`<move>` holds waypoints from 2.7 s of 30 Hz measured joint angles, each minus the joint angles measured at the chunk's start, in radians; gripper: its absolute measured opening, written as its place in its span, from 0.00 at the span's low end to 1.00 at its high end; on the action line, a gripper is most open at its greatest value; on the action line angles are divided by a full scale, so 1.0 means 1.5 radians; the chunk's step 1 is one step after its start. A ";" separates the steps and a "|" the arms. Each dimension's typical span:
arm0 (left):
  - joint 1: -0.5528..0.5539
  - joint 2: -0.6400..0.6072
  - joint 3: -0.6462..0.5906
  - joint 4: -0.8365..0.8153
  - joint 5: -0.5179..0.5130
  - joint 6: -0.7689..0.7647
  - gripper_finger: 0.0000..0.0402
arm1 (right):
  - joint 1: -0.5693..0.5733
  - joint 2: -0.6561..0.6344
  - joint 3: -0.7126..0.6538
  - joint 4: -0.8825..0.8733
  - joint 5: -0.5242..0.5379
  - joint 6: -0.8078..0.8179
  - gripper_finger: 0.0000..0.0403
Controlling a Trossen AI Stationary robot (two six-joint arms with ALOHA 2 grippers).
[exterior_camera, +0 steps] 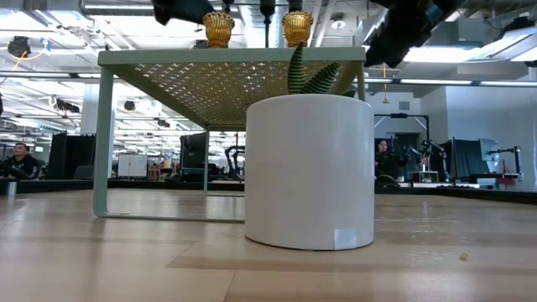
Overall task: Pick & Place candle stick holders
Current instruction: Adjust the black candle holders on the shelf
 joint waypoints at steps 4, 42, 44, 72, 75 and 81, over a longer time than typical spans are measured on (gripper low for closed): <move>-0.025 -0.037 -0.016 -0.017 -0.003 0.001 0.01 | -0.001 0.000 0.000 0.057 0.000 -0.030 0.00; -0.117 -0.184 -0.266 0.032 -0.108 0.015 0.01 | -0.036 0.119 0.073 0.253 -0.088 -0.015 0.00; -0.117 -0.184 -0.266 0.035 -0.108 0.015 0.01 | -0.022 0.139 0.102 0.253 -0.089 -0.020 0.00; -0.117 -0.184 -0.266 0.042 -0.107 0.054 0.01 | 0.005 0.258 0.274 0.070 0.080 0.049 0.27; -0.117 -0.184 -0.266 0.042 -0.107 0.054 0.01 | 0.005 0.258 0.274 0.087 0.067 0.061 0.32; -0.117 -0.184 -0.266 0.042 -0.107 0.055 0.01 | 0.004 0.258 0.274 0.092 0.068 0.085 0.39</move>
